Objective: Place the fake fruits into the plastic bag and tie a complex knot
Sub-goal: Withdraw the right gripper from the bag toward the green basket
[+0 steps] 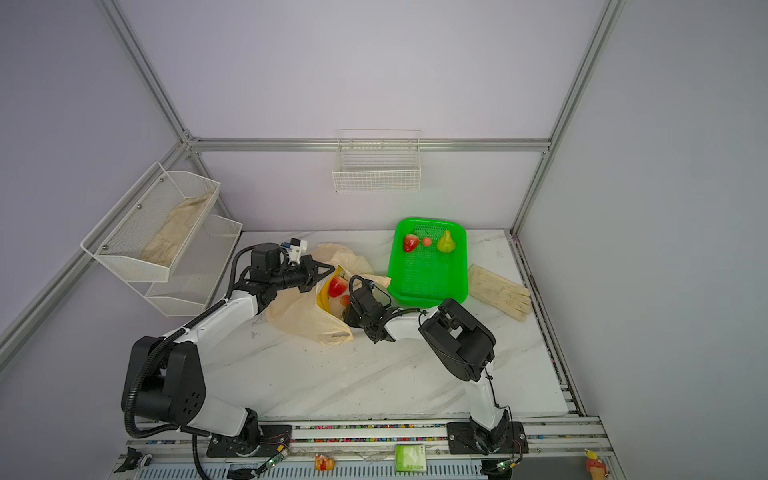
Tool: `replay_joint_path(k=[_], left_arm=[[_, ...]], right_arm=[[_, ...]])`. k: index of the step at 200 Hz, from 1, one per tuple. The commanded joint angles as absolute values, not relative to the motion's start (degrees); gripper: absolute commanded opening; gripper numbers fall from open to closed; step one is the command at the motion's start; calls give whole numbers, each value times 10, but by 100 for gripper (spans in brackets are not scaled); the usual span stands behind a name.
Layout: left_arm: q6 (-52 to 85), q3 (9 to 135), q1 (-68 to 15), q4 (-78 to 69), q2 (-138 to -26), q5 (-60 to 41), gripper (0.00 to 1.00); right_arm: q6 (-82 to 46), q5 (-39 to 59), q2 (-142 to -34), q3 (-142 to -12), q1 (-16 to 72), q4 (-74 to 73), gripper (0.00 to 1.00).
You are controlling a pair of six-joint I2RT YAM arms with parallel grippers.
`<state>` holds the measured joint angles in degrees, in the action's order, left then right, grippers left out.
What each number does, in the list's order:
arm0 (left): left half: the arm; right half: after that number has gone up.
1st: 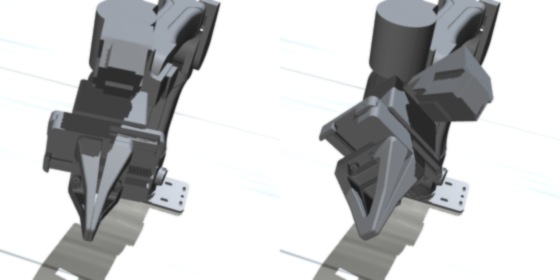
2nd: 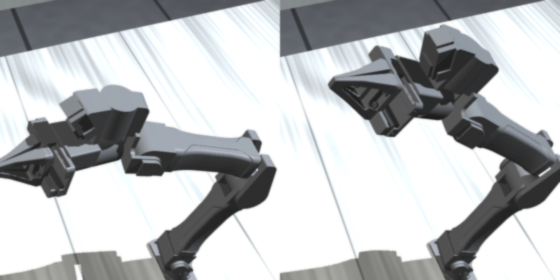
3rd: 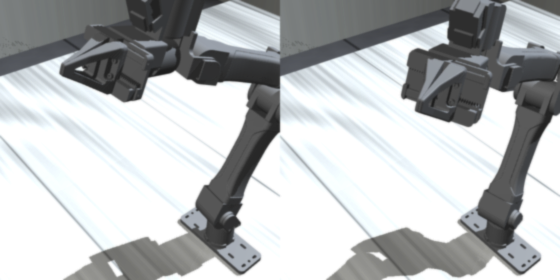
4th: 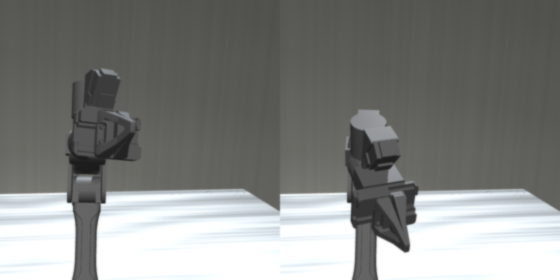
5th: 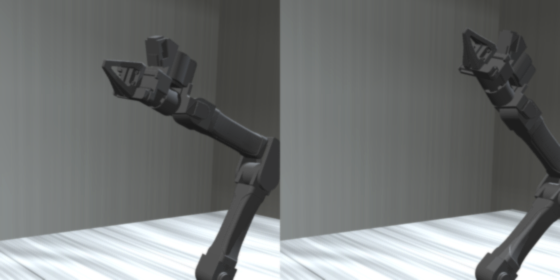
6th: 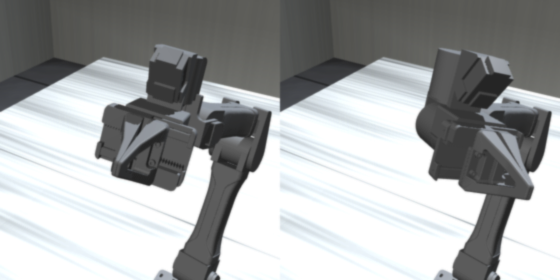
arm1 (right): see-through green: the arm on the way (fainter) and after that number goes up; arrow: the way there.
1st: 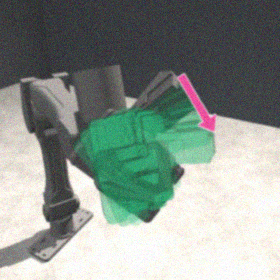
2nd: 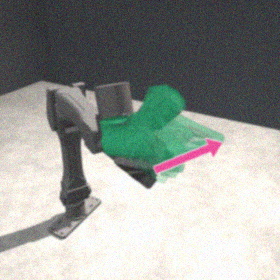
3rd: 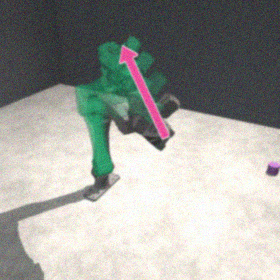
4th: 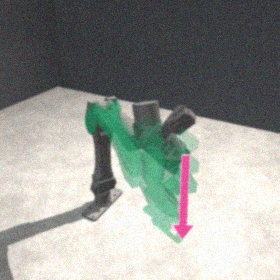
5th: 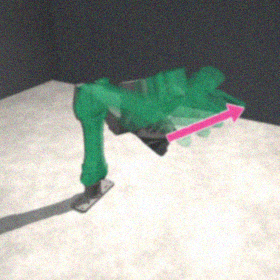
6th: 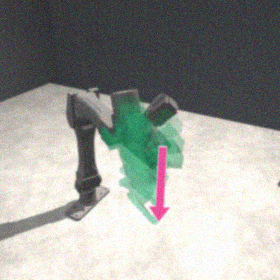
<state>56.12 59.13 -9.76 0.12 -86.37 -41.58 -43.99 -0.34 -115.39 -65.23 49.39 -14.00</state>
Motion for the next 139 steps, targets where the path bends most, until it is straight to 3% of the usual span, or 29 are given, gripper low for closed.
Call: replay_joint_path(k=[1, 32, 99, 139], left_arm=[[547, 609, -94, -16, -858, -426, 0], [548, 609, -94, -18, -853, -427, 0], [520, 651, -59, 41, -834, -431, 0], [514, 690, -45, 60, -827, -419, 0]], right_arm=[[-462, -34, -1175, -662, 491, -155, 34], [-461, -103, -1139, -647, 492, -160, 0], [-382, -94, -872, -528, 496, -276, 0], [-353, -72, -844, -547, 498, -245, 0]])
